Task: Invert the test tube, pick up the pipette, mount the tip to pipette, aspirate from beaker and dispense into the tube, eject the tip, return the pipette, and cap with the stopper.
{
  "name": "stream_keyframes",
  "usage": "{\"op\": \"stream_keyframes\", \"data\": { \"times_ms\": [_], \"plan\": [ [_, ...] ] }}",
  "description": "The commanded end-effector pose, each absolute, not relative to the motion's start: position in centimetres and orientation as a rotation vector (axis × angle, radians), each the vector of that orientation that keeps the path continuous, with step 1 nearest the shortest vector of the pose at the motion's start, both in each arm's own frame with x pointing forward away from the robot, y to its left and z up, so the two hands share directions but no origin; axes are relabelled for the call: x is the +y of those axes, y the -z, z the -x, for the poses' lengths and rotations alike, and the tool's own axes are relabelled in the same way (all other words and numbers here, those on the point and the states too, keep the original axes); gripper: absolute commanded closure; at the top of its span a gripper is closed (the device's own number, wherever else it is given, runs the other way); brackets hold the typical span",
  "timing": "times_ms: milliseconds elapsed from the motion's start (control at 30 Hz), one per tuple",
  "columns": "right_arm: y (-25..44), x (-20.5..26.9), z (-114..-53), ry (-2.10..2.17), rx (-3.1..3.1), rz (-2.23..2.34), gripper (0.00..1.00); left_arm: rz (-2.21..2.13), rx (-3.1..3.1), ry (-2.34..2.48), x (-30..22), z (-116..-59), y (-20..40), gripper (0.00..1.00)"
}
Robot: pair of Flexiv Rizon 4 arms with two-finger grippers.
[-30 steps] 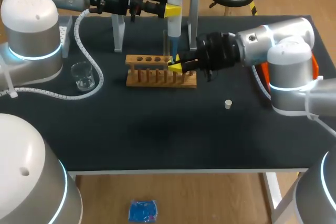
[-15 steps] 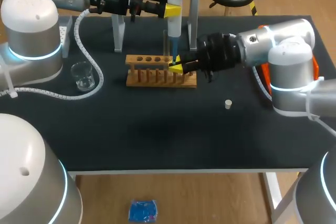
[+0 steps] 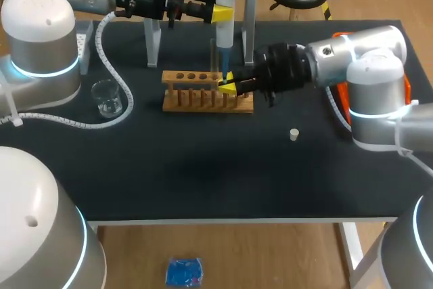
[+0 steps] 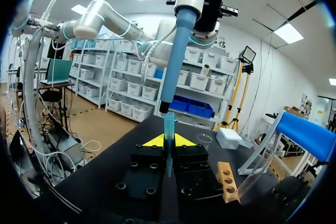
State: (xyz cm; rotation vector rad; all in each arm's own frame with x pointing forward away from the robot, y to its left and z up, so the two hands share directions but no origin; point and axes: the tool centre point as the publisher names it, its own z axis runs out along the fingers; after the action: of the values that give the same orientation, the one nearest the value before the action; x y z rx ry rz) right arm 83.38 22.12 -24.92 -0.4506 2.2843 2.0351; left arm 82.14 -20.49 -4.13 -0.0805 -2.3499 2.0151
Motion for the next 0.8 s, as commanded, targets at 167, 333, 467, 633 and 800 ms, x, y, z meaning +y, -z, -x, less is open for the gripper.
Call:
{"op": "stream_keyframes", "data": {
  "times_ms": [167, 333, 467, 633, 800],
  "plan": [
    [24.66, 22.23, -83.11, -2.048, 2.279, 0.457, 1.0, 0.084, -2.349, -2.011, -20.46, -82.25, 4.1, 1.0],
    [25.16, 22.26, -82.94, -2.039, 2.295, 0.466, 1.0, 0.084, -2.349, -2.011, -20.46, -82.25, 4.1, 1.0],
    [25.13, 22.27, -82.92, -2.038, 2.298, 0.466, 1.0, 0.084, -2.349, -2.011, -20.46, -82.25, 4.1, 1.0],
    [24.91, 22.26, -82.96, -2.048, 2.287, 0.46, 1.0, 0.084, -2.349, -2.011, -20.46, -82.25, 4.1, 1.0],
    [24.91, 22.23, -82.97, -2.051, 2.285, 0.455, 1.0, 0.084, -2.349, -2.011, -20.46, -82.25, 4.1, 1.0]
  ]
}}
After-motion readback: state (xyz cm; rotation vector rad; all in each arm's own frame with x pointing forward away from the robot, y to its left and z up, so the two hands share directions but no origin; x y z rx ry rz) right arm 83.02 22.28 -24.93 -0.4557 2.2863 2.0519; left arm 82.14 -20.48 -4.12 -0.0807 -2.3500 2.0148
